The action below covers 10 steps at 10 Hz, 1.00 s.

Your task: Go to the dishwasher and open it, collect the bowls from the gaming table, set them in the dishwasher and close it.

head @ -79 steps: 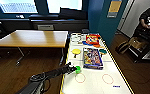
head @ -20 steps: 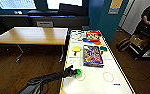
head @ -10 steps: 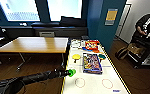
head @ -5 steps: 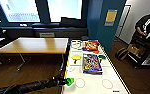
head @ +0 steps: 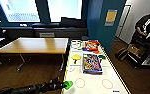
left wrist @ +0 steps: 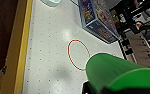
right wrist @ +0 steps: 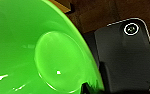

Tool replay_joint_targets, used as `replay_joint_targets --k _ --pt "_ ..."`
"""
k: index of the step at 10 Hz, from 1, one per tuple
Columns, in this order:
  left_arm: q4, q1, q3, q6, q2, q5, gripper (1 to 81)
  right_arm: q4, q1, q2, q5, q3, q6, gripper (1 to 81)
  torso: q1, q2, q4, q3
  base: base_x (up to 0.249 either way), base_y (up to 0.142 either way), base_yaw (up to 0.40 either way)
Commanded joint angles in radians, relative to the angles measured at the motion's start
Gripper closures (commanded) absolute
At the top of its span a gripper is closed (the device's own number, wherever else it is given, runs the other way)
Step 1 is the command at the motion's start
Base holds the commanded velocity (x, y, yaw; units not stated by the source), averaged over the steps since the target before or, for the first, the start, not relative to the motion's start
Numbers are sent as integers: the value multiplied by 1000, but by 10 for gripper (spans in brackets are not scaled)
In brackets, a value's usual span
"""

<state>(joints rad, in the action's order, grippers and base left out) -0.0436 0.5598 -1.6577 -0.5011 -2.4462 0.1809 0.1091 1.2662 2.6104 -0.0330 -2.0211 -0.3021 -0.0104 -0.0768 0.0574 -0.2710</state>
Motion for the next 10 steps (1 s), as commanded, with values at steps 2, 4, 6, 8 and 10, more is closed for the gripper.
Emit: replay_joint_targets --k 2,4,6,8,10 --pt "-15 -65 242 3 186 -64 811 7 -46 -22 -38 30 5 811 0 0 0 0 0 0 0" --pt "-77 57 254 3 261 -119 811 7 -40 -20 -35 32 5 811 0 0 0 0 0 0 0" --pt "-143 196 251 4 323 -210 811 9 -40 -11 -36 29 5 811 0 0 0 0 0 0 0" --pt "-202 327 231 3 351 -285 811 9 -37 4 -36 21 6 811 0 0 0 0 0 0 0" --pt "-228 421 191 4 349 -333 811 11 -26 10 -35 21 6 811 0 0 0 1 0 0 0"
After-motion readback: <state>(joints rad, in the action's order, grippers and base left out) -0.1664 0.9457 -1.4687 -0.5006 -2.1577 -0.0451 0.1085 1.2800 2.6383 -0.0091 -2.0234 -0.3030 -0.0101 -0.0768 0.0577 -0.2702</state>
